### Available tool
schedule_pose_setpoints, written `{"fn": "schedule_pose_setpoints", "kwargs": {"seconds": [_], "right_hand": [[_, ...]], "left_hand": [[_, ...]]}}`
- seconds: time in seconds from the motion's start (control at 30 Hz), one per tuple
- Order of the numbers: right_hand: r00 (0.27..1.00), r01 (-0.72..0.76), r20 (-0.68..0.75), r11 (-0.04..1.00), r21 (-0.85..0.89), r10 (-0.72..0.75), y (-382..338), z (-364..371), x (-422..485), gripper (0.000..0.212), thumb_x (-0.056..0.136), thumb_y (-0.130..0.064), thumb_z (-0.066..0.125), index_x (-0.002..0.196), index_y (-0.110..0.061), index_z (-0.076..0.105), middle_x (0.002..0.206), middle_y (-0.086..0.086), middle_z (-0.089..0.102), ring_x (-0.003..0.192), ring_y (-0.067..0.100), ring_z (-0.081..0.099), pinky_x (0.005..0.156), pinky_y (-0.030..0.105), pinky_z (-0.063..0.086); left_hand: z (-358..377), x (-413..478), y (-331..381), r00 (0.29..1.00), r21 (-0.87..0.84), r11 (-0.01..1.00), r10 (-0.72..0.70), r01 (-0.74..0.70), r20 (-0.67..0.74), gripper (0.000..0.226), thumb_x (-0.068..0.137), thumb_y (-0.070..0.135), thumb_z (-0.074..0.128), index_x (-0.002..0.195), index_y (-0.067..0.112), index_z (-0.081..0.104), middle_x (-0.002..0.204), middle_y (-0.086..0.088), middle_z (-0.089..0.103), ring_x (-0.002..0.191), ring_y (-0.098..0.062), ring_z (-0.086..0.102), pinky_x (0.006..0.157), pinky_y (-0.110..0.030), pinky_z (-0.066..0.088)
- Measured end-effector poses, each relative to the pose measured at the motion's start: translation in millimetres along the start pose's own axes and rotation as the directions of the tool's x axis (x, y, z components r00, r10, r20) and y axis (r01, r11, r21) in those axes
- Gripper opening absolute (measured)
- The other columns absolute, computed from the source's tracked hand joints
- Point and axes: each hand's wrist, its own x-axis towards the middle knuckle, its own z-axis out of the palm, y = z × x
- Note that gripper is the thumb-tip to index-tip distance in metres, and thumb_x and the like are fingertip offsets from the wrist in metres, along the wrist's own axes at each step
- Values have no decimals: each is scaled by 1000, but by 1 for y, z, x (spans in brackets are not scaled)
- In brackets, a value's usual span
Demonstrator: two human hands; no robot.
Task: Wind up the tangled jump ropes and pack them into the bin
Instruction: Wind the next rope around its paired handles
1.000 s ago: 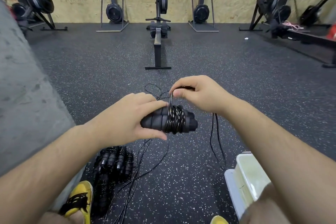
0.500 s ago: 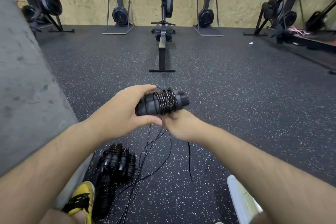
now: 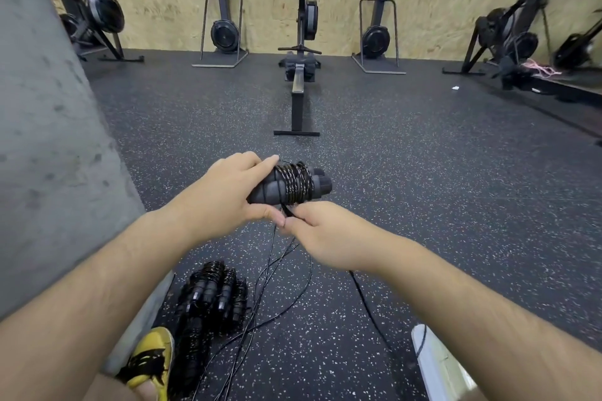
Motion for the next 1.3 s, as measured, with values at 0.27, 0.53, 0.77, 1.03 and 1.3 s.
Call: {"fn": "schedule_pose_setpoints", "kwargs": {"seconds": [0.27,0.53,0.77,1.03,1.3], "right_hand": [[950,172,-181,909,-379,-255,-16,-27,-27,24,104,-37,40,94,-22,56,74,-8,55,71,19,54,64,36,40],[878,211,-279,838,-503,-388,7,-52,-16,25,101,-49,43,104,-34,63,93,-13,64,90,11,59,76,35,48],[898,191,-365,966,-176,-244,33,-71,-3,18,92,-48,60,90,-30,62,60,-18,54,61,1,48,60,27,38],[999,35,-22,987,156,-32,35,-28,16,20,97,-10,58,114,-7,68,88,-7,65,79,7,61,74,22,49],[903,146,-352,947,-285,-245,36,4,27,64,100,6,11,76,-9,68,62,-12,67,58,2,63,58,14,49]], "left_hand": [[5,0,-3,998,152,987,61,-57,-22,102,72,92,35,144,22,49,116,2,61,92,-28,57,80,-45,52],[12,-1,5,988,-71,990,124,-118,95,96,68,90,50,145,33,49,107,15,46,96,-15,44,88,-33,42],[4,-10,34,971,-283,930,237,-236,-31,77,66,79,70,123,30,54,106,24,49,104,0,44,92,-13,34],[-5,-18,51,980,-494,862,8,-108,-200,88,55,82,73,125,51,31,124,21,46,121,-2,47,102,-18,37],[3,-24,32,987,-457,876,109,-152,-121,72,80,56,63,142,34,34,127,23,40,125,-2,37,104,-11,28]]}}
